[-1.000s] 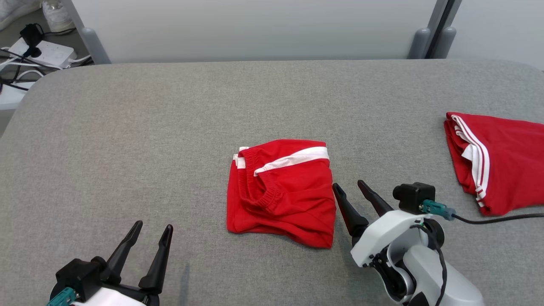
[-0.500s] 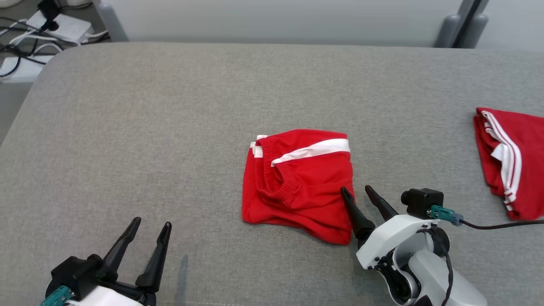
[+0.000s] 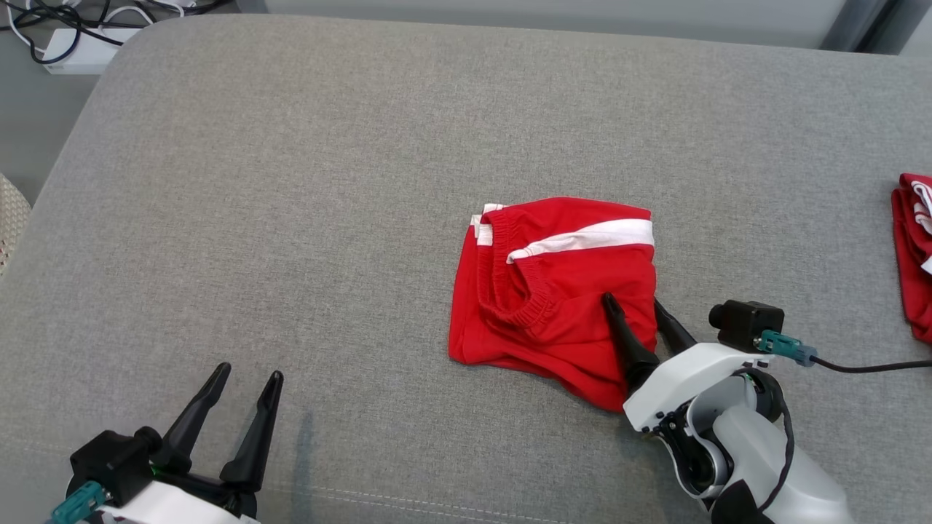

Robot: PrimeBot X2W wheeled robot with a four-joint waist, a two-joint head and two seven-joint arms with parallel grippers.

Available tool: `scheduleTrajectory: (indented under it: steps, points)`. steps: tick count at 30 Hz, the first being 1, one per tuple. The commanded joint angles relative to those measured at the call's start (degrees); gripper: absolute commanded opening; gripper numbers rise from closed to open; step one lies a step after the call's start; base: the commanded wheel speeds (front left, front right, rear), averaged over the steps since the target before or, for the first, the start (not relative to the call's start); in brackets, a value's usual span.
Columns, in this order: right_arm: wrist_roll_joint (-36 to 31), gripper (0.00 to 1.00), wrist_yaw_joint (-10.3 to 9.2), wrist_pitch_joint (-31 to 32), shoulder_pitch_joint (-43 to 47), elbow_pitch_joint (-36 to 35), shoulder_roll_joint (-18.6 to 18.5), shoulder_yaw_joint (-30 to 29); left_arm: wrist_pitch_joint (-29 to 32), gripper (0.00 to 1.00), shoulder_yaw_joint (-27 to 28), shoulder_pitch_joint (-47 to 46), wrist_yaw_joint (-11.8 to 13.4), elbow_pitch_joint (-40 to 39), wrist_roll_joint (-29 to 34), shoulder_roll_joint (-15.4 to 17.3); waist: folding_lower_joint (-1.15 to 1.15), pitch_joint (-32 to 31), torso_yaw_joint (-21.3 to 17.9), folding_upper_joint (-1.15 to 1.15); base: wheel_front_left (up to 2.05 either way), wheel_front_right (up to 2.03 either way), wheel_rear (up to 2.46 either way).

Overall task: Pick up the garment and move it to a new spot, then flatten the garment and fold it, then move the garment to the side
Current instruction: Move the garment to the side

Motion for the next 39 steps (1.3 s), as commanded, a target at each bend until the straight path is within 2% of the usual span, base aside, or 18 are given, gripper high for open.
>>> scheduleTrajectory:
  steps: [1, 2, 3, 4, 5, 6, 17, 24, 30, 39]
  points:
    - [0.98, 1.00, 0.42, -0.74, -0.52, -0.67, 0.86, 1.37, -0.76, 1.00, 1.91, -3.29, -0.23, -1.54, -0.45, 1.81, 0.00, 0.33, 0.27, 0.00, 0.00, 0.00, 0.00]
    - [1.73, 0.93, 0.42, -0.74, -0.62, -0.74, 0.86, 1.76, -0.76, 1.00, 1.78, -3.47, -0.23, -1.57, -0.56, 1.86, 0.00, 0.45, 0.39, 0.00, 0.00, 0.00, 0.00]
    - [2.24, 0.50, 0.42, -0.75, -0.75, -0.66, 0.86, 2.23, -0.76, 1.00, 1.66, -3.62, -0.23, -1.58, -0.66, 1.92, 0.00, 0.55, 0.48, 0.00, 0.00, 0.00, 0.00]
    - [2.67, 0.22, 0.42, -0.75, -0.91, -0.67, 0.86, 2.80, -0.76, 1.00, 1.57, -3.75, -0.23, -1.57, -0.77, 1.98, 0.00, 0.64, 0.56, 0.00, 0.00, 0.00, 0.00]
    - [2.67, 0.22, 0.42, -0.75, -0.91, -0.67, 0.86, 2.80, -0.76, 1.00, 1.57, -3.75, -0.23, -1.57, -0.77, 1.98, 0.00, 0.64, 0.56, 0.00, 0.00, 0.00, 0.00]
    - [3.42, 0.00, 0.42, -0.75, -0.95, -0.79, 0.86, 3.14, -0.76, 1.00, 1.52, -3.86, -0.23, -1.55, -0.86, 2.03, 0.00, 0.68, 0.63, 0.00, 0.00, 0.00, 0.00]
    - [2.05, 0.00, 0.42, -0.75, 0.06, -2.12, 0.86, 1.37, -0.76, 1.00, 1.97, -3.60, -0.23, -0.64, -0.82, 1.55, 0.00, -0.57, -0.55, 0.00, 0.00, 0.00, 0.00]
    - [1.91, 0.00, 0.42, -0.75, 2.29, -3.10, 0.86, 0.34, -0.76, 1.00, 1.95, -2.84, -0.23, -0.73, -0.19, 1.05, 0.00, -1.81, -3.09, 0.00, 0.00, 0.00, 0.00]
    - [0.85, 0.00, 0.42, -0.75, 4.80, -4.37, 0.86, -0.31, -0.76, 1.00, 2.00, -2.21, -0.23, -1.38, 0.86, 0.90, 0.00, -2.85, -7.88, 0.00, 0.00, 0.00, 0.00]
    - [0.23, 0.00, 0.42, -0.75, 9.16, -8.04, 0.86, -0.90, -0.76, 1.00, 2.30, -0.59, -0.23, -3.24, 2.53, 0.94, 0.00, -3.55, -18.22, 0.00, 0.00, 0.00, 0.00]
